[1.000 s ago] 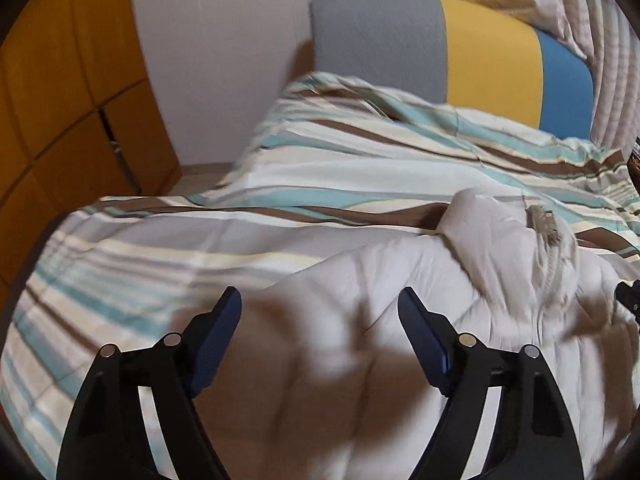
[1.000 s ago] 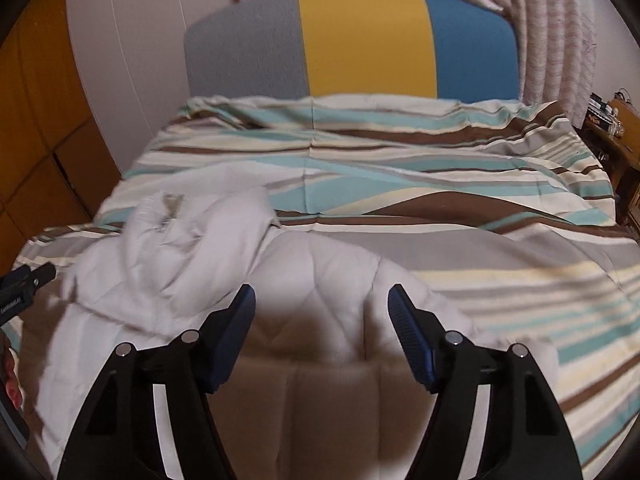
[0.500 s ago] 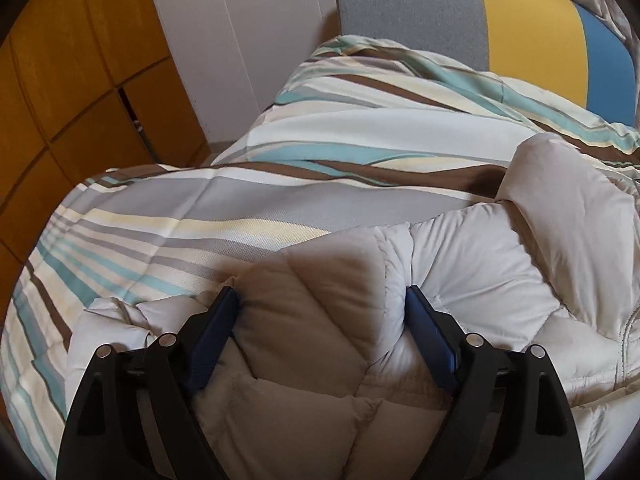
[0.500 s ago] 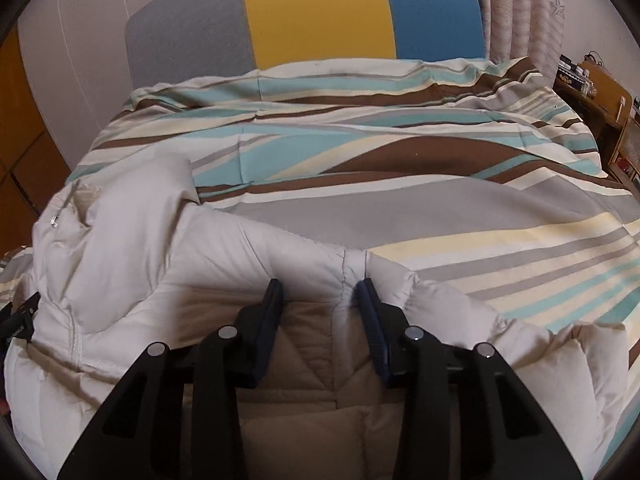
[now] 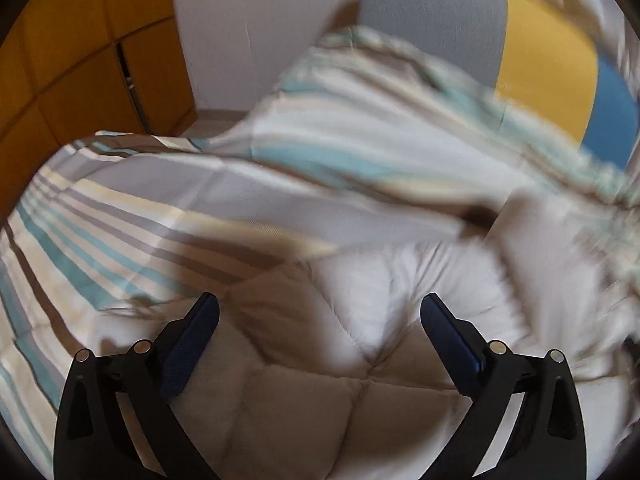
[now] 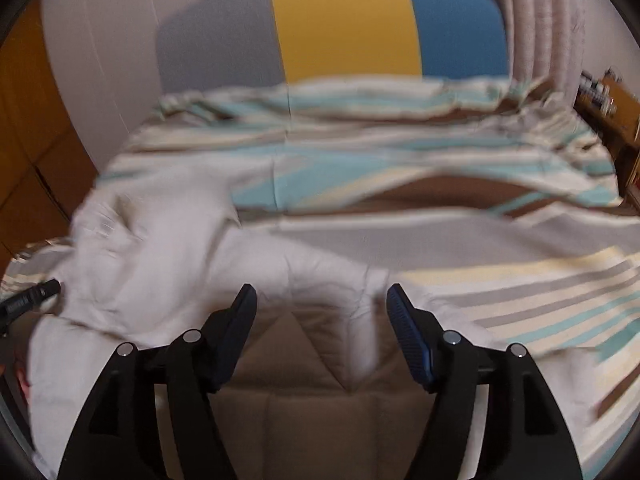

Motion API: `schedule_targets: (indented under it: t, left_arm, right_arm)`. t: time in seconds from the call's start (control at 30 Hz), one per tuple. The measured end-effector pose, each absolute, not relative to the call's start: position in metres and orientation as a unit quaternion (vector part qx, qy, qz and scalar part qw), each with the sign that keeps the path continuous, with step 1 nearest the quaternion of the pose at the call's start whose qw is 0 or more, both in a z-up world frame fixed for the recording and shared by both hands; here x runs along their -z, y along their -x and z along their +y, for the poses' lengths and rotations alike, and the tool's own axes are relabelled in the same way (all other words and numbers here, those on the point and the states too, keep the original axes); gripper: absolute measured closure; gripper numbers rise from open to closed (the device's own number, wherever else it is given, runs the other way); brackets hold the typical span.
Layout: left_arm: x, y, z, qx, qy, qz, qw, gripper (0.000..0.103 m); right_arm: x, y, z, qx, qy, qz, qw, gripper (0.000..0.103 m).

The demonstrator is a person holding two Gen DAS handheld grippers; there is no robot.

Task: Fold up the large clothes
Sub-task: 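Lift the hem with both tools and fold it up onto the collar, then release, then grasp the folded edge of the grey jacket with both tools and lift it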

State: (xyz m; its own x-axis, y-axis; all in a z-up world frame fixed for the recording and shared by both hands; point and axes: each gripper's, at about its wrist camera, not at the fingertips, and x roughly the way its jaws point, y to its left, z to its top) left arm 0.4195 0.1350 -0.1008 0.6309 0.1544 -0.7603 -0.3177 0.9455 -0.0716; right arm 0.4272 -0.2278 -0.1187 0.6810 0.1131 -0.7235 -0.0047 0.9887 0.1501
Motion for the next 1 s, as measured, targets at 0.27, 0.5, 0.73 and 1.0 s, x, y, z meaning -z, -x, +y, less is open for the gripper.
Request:
schedule_targets:
  t: [0.27, 0.5, 0.73, 1.0]
  left_arm:
    - [0.056, -0.333, 0.165, -0.126, 0.177, 0.323, 0.921, 0.003]
    - [0.092, -0.244, 0.145, -0.111, 0.08, 0.366, 0.92, 0.003]
    - [0.121, -0.168, 0.137, -0.061, 0.101, 0.388, 0.914, 0.003]
    - [0.13, -0.109, 0.129, -0.065, 0.067, 0.379, 0.921, 0.003]
  right_arm:
    - [0.081, -0.349, -0.257, -0.057, -0.111, 0.394, 0.911, 0.035]
    - [0.098, -0.265, -0.272, -0.047, -0.09, 0.434, 0.895, 0.029]
    - [0.108, -0.197, -0.284, -0.037, -0.089, 0.448, 0.889, 0.022]
    - [0.105, -0.135, -0.287, -0.041, -0.074, 0.442, 0.893, 0.019]
